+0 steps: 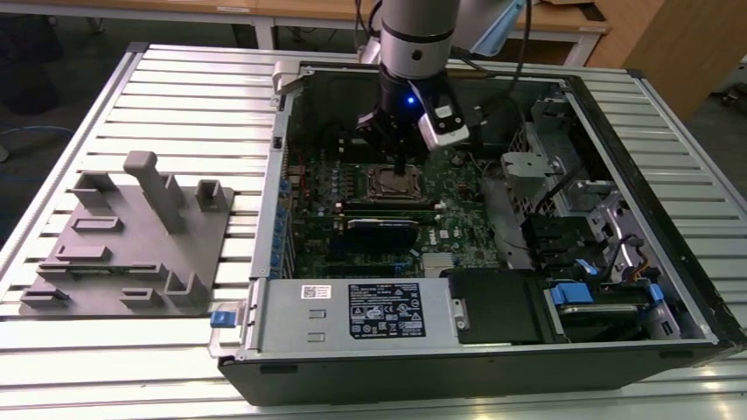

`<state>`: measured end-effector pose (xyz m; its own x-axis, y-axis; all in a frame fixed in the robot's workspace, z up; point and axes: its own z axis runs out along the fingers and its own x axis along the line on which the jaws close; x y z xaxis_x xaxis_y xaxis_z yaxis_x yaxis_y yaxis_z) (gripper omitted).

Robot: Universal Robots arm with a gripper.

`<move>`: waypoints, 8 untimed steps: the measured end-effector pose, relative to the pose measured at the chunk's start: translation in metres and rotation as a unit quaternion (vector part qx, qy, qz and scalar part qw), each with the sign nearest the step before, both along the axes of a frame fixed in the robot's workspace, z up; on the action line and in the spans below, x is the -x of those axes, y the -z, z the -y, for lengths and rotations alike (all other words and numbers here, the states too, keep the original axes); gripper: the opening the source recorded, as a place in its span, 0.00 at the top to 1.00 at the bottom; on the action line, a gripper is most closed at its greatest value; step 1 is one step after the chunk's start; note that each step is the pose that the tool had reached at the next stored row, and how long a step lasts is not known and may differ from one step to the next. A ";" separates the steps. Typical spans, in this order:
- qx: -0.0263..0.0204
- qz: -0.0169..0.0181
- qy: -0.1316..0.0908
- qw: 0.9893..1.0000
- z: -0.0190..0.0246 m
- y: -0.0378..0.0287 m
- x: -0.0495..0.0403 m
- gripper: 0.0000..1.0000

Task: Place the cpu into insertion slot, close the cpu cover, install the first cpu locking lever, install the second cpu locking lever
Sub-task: 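Install the second cpu locking lever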

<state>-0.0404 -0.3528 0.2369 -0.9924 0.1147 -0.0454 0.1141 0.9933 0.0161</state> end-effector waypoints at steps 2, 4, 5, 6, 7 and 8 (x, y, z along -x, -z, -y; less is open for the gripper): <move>0.000 0.000 0.000 1.000 0.0029 0.0000 0.0000 0.90; 0.000 0.000 0.000 1.000 0.0053 0.0000 0.0000 0.90; 0.000 0.000 0.000 1.000 0.0062 0.0001 0.0000 0.90; 0.000 0.000 0.000 1.000 0.0071 0.0001 0.0000 0.90; 0.000 0.000 0.000 1.000 0.0082 0.0001 0.0000 0.90; 0.000 0.000 0.000 1.000 0.0092 0.0001 0.0000 0.90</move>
